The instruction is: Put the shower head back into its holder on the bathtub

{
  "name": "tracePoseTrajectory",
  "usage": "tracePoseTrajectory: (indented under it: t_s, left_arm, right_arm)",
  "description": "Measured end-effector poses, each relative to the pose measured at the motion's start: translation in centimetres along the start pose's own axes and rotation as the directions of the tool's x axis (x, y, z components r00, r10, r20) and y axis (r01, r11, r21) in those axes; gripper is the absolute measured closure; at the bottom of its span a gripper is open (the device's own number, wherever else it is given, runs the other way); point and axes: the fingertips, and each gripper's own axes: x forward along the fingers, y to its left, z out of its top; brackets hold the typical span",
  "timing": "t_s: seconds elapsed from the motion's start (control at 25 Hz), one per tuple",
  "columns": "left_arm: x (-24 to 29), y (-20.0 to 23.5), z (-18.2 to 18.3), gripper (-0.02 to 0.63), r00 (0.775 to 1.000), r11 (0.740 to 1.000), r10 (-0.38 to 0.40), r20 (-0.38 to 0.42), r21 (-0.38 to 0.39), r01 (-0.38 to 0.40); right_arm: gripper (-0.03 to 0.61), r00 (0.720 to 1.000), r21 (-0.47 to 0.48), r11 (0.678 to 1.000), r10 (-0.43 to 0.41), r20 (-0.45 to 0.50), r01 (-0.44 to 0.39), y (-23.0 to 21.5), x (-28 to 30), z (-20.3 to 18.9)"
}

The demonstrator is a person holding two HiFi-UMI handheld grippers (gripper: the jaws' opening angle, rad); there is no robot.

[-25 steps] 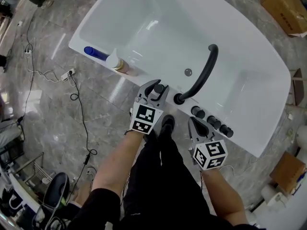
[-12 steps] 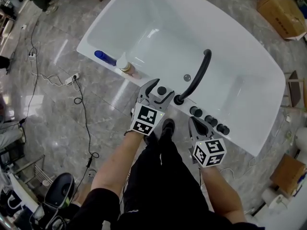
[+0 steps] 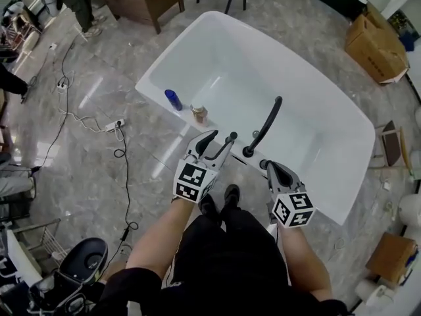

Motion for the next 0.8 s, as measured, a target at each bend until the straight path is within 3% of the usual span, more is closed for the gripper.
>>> tracePoseTrajectory:
  t_s: [0.36, 0.8]
  left_arm:
    - [-7.6, -2.5, 7.2, 0.479, 0.991, 0.993, 0.113, 0.076, 0.022, -0.115]
    - [-8.2, -9.4, 11.8, 0.541, 0.951, 0.955, 0.296, 0.09, -0.021, -0.295]
  right_arm:
    - [0.565, 0.985, -0.095, 0.988, 0.133, 0.107, -0.123, 2.4, -3.8, 7.4]
    - [0.566, 0.928, -0.225, 0.936, 0.315, 0.201, -0.269, -2.9, -11.1, 13.6]
